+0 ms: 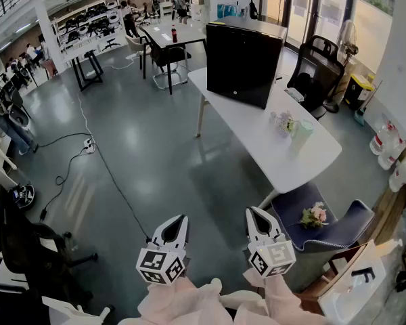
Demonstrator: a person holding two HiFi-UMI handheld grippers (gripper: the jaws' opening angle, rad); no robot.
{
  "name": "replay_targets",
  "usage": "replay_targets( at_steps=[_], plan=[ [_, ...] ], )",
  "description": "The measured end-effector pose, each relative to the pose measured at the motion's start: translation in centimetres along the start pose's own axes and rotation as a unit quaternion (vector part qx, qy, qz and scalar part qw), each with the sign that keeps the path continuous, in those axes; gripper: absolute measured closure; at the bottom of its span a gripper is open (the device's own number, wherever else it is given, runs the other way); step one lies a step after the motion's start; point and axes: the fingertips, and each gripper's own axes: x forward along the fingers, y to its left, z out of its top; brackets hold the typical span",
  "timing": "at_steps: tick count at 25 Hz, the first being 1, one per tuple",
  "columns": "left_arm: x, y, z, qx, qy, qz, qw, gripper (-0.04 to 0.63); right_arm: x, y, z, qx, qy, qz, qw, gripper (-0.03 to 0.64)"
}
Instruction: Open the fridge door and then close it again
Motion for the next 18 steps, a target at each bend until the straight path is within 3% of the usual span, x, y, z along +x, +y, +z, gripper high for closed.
replay_targets(
  at_steps=[18],
  plan=[
    [-1.2, -1.0, 0.2, 0.005, -0.008, 0.008, 0.9999, 0.584, -2.0, 0.0, 0.7, 0.006, -0.017, 0.002, 1.000, 0.607]
  ],
)
